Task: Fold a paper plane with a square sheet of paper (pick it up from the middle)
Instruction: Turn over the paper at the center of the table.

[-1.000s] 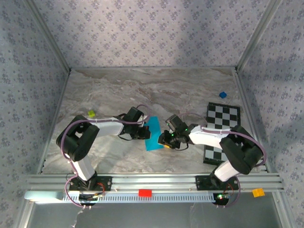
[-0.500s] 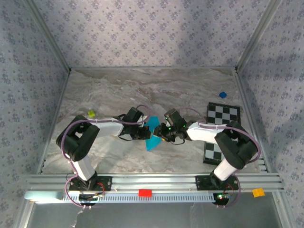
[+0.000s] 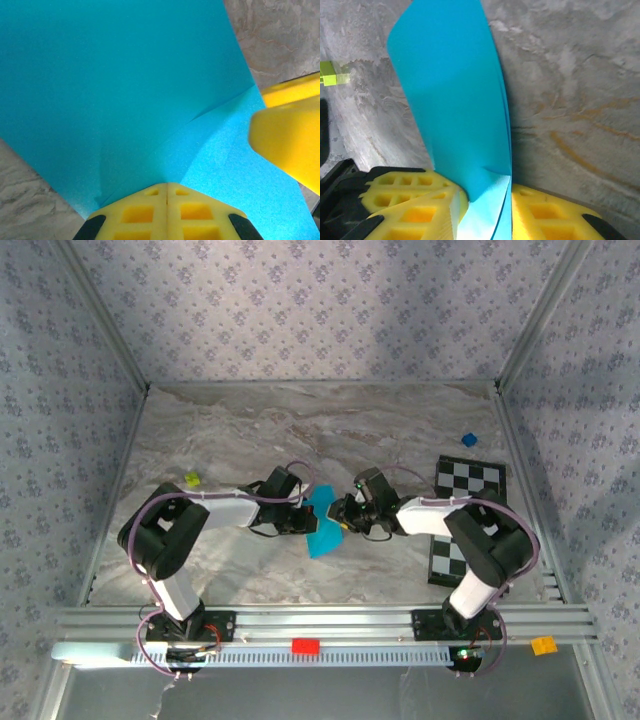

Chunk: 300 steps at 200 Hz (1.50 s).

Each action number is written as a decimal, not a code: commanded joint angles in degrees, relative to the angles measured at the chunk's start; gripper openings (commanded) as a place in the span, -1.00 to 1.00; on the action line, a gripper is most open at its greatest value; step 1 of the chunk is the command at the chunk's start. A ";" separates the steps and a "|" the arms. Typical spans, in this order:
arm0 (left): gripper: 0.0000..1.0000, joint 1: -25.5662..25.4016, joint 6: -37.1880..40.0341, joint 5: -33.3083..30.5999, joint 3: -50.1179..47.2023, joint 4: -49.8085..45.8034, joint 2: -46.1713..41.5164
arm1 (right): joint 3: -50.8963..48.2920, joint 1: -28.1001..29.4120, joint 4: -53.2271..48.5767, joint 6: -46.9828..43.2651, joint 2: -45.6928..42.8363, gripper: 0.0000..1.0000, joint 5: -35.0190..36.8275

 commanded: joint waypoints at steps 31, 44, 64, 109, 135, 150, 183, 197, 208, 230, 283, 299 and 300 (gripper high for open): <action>-1.00 0.11 -1.55 -0.07 -1.72 -0.28 -0.98 | -1.96 -0.62 6.62 0.40 2.24 -0.52 -1.88; -1.00 0.11 -2.02 0.04 -1.94 0.41 -1.24 | -2.33 -0.89 7.84 0.51 2.75 -0.57 -2.38; -1.00 0.17 -2.40 0.00 -1.46 -0.11 -1.49 | -2.29 -1.15 8.60 0.50 3.31 -0.69 -3.12; -0.79 0.15 -3.78 -1.03 -1.27 -0.63 -6.50 | -2.57 -1.57 7.47 -1.46 0.61 -0.93 -3.17; -0.76 -0.09 -5.40 -12.27 -3.63 -4.00 -16.66 | -1.63 -2.12 0.03 -4.32 -4.61 -0.96 -0.71; -0.69 0.83 -6.10 -19.76 -7.22 -6.15 -24.58 | 1.93 -1.84 -11.79 -9.58 -9.18 -0.96 3.81; -0.64 4.48 -5.76 -23.32 -11.19 -13.13 -37.51 | 11.44 1.52 -34.91 -20.51 -15.64 -0.96 17.62; -0.58 5.82 -5.19 -24.15 -12.02 -16.25 -41.50 | 14.85 2.65 -41.86 -21.58 -16.34 -0.96 23.15; -0.55 7.09 -5.09 -24.62 -12.52 -18.38 -43.89 | 17.71 3.89 -47.27 -22.90 -16.03 -0.96 27.97; -0.48 8.96 -5.25 -25.65 -13.44 -21.28 -48.51 | 22.78 6.19 -55.69 -24.47 -15.13 -0.96 36.68; -0.43 12.69 -6.91 -32.84 -14.25 -29.77 -55.81 | 40.51 17.83 -78.31 -22.68 -2.60 -0.94 68.48; -0.43 14.71 -6.21 -33.27 -14.07 -32.48 -57.82 | 46.07 21.35 -84.32 -19.98 4.16 -0.95 73.09; -0.43 14.91 -6.18 -33.27 -14.03 -32.57 -58.01 | 46.37 21.48 -84.60 -19.81 4.58 -0.95 73.26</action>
